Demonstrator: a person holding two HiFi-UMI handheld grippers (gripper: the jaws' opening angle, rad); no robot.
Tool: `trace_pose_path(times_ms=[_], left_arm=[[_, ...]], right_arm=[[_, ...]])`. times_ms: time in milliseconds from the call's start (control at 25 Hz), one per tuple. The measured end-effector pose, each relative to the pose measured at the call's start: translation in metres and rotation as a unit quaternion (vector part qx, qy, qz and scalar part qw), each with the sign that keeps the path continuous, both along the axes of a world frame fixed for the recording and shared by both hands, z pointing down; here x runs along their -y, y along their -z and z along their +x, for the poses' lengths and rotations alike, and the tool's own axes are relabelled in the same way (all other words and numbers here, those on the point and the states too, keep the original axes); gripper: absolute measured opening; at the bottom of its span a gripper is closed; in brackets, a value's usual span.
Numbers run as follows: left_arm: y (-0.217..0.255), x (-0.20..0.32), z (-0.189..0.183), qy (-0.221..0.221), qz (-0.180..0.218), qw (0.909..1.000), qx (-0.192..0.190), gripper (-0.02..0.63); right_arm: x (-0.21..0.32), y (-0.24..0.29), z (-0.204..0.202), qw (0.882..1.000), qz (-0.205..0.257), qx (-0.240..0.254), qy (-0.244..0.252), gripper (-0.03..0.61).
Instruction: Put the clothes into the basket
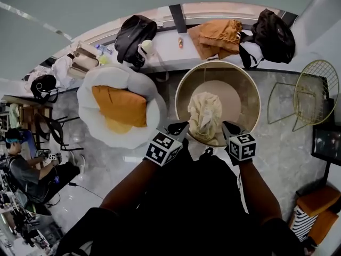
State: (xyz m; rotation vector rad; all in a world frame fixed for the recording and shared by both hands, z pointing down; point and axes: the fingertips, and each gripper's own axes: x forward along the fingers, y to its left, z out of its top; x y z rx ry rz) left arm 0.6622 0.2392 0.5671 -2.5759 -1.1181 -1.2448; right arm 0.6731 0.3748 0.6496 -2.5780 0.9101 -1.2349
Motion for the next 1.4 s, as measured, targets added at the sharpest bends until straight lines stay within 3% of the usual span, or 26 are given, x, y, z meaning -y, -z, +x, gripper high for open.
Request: trace_pose_path(times_ms=[240, 400, 480, 760, 1120, 1400], left_arm=[[-0.055, 0.009, 0.030, -0.066, 0.026, 0.9969, 0.034, 0.000], [-0.108, 0.007, 0.025, -0.139, 0.052, 0.9862, 0.074, 0.000], [-0.129, 0.009, 0.026, -0.154, 0.059, 0.9821, 0.091, 0.000], [-0.176, 0.024, 0.029, -0.163, 0.057, 0.9745, 0.144, 0.000], [-0.198, 0.055, 0.045, -0.143, 0.059, 0.9766, 0.149, 0.000], [-0.190, 0.063, 0.050, -0.137, 0.047, 0.9777, 0.152, 0.000]], right_arm=[[0.021, -0.066, 0.017, 0.997, -0.061, 0.053, 0.002, 0.017], [0.028, -0.129, 0.012, 0.988, -0.101, 0.112, -0.010, 0.017], [0.029, -0.158, 0.016, 0.983, -0.124, 0.132, -0.017, 0.017], [0.025, -0.226, 0.037, 0.969, -0.163, 0.175, -0.066, 0.091], [0.025, -0.289, 0.056, 0.954, -0.226, 0.191, -0.057, 0.114], [0.023, -0.307, 0.059, 0.943, -0.235, 0.219, -0.091, 0.132]])
